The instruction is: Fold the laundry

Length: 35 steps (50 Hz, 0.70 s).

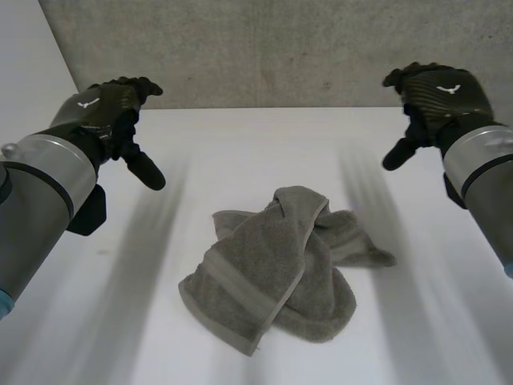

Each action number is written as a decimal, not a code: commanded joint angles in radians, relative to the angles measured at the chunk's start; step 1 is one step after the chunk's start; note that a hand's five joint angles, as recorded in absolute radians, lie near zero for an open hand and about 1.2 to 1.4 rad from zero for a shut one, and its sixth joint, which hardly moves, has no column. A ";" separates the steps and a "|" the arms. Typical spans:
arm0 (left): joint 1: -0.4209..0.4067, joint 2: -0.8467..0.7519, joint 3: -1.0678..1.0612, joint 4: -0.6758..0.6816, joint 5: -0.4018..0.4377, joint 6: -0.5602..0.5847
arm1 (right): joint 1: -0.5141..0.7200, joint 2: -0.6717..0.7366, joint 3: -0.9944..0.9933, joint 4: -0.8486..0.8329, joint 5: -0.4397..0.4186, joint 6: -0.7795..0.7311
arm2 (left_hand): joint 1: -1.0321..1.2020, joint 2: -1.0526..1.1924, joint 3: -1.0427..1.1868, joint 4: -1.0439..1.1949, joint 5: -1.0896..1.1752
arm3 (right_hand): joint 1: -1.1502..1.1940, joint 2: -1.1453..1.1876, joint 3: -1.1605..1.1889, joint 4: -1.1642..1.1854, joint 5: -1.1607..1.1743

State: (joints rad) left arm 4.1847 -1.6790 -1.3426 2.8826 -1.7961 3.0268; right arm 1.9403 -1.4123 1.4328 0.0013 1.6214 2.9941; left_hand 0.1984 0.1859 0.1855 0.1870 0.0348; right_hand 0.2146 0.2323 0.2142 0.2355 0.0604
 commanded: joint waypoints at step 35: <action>-0.265 -0.188 -0.096 -0.028 0.072 -0.170 | -0.135 0.069 -0.141 0.352 -0.226 -0.293 | 0.039 0.051 0.051 0.050 0.028 | -0.040 -0.058 -0.040 -0.061 -0.060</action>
State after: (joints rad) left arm 3.9899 -1.7647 -1.4053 2.8460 -1.7454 2.9306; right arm 1.8258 -1.3571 1.3074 0.3157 1.4047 2.7284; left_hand 0.1928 0.1934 0.1930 0.1917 0.0348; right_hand 0.2146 0.2323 0.2142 0.2355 0.0581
